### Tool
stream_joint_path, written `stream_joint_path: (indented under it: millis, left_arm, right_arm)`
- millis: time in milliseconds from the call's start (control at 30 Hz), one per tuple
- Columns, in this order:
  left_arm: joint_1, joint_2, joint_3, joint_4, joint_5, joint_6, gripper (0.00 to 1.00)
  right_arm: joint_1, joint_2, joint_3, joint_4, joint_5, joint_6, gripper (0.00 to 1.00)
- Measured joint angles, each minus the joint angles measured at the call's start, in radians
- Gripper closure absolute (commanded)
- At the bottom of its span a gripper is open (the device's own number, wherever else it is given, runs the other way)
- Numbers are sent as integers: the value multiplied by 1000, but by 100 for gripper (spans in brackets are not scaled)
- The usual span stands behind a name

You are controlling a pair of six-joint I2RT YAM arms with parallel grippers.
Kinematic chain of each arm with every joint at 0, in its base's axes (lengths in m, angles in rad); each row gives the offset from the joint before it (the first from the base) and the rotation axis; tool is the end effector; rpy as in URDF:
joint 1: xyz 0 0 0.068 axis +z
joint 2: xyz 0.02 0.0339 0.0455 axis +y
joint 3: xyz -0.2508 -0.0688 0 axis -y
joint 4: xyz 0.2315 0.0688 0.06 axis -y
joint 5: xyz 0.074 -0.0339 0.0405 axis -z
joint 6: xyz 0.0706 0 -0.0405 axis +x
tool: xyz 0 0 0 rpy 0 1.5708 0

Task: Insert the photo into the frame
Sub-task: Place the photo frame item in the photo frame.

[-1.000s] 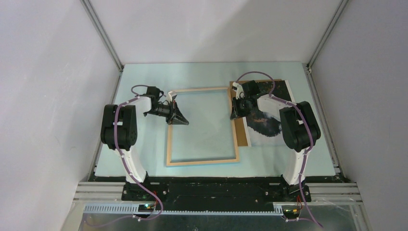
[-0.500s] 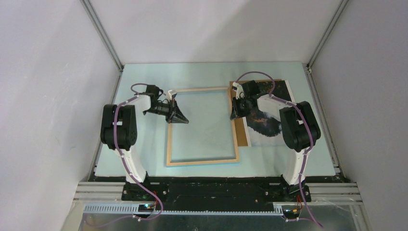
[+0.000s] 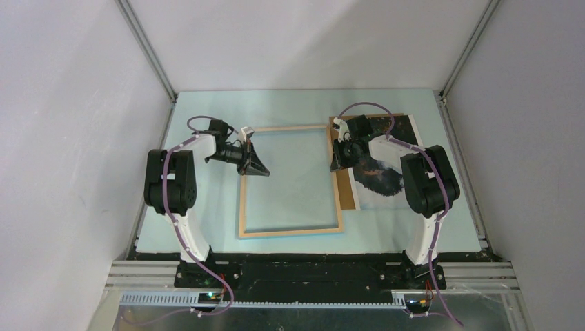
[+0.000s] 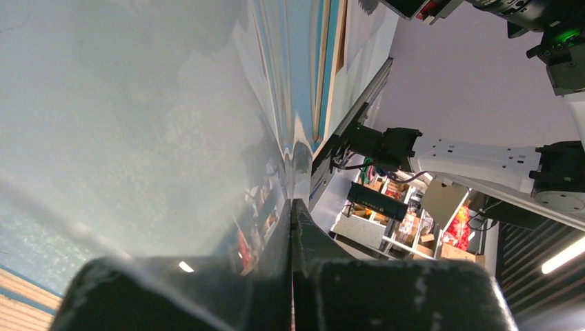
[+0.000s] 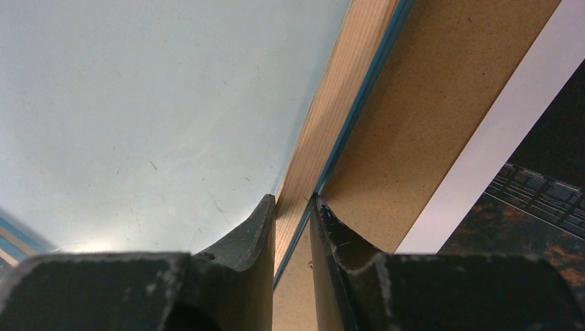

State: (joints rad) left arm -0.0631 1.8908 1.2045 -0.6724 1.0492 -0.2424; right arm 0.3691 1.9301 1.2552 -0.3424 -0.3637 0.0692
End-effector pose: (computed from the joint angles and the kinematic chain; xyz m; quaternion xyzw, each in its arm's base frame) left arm 0.3345 -0.0825 0.1446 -0.0243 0.8620 -0.5062 0.0148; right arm 0.3640 0.1677 0.1314 -0.1902 0.9281 0.2282 0.2245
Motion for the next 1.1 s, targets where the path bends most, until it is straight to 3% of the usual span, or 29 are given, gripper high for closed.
stream_joint_path:
  millis: [533,1100]
  left_arm:
    - [0,0,0,-3,12,8,100]
    - [-2,18,0,-2,66,8,100]
  right_arm:
    - [0,0,0,0,0,-3,78]
    - [1,0,0,-6,0,-18,67]
